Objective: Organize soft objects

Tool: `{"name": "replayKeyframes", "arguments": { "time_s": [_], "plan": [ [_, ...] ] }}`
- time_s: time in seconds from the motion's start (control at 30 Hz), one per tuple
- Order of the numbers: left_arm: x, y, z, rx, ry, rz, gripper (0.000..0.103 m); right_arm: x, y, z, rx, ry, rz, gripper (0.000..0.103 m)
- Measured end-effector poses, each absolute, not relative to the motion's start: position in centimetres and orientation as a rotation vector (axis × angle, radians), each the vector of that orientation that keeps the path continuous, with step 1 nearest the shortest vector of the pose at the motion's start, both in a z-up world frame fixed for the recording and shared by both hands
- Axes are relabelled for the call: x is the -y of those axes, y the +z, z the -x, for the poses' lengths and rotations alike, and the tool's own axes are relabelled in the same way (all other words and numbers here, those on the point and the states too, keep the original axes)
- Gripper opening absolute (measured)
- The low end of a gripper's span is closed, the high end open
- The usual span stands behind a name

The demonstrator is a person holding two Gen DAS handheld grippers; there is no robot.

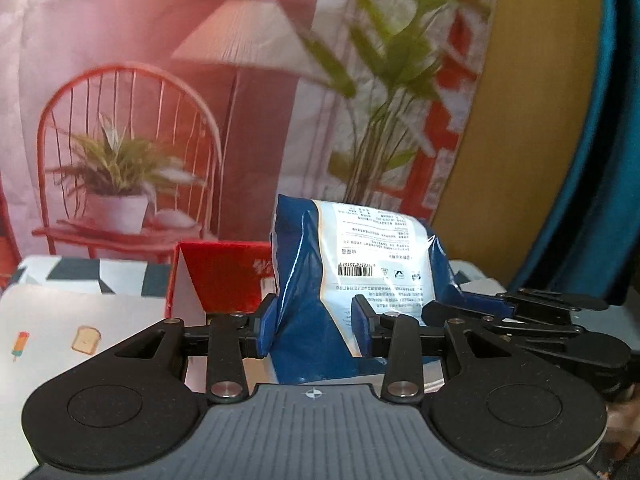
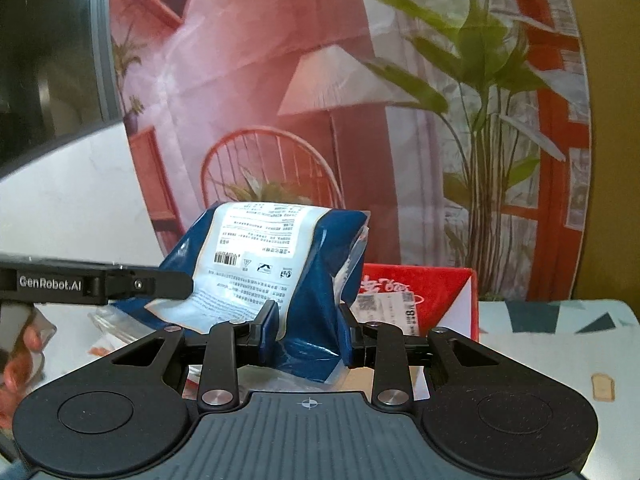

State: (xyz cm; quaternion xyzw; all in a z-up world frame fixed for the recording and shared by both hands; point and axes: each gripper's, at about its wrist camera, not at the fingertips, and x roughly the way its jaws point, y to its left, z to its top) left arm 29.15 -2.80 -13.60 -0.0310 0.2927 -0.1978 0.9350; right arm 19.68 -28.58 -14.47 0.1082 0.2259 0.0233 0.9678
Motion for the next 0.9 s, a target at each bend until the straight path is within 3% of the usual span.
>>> {"name": "replayKeyframes", "arguments": {
  "time_s": [0.47,0.57,0.63,0.7,0.9],
  "plan": [
    [5.8,-19.3,-34.4,-0.781,-0.381,0.034,0.041,30.5,-20.3,-25.1,-0.662,-0.008,-0.175,0.03],
    [6.2,-19.7,-34.4,-0.778,-0.36,-0.015,0.046,30.6,-21.0,-25.3,-0.685,-0.051,-0.171,0.036],
    [5.9,-19.6,-34.1,-0.769,-0.356,-0.017,0.058,30.7,-21.1,-25.0,-0.682,-0.055,-0.175,0.037],
    [5.3,-19.5,-33.8,-0.764,-0.341,-0.006,0.059,30.5,-21.0,-24.5,-0.678,-0.064,-0.161,0.042],
    [4.0,-18.4,-31.0,-0.739,-0.385,0.021,0.059,30.2,-20.0,-21.8,-0.613,-0.066,-0.2,0.042]
  ]
}}
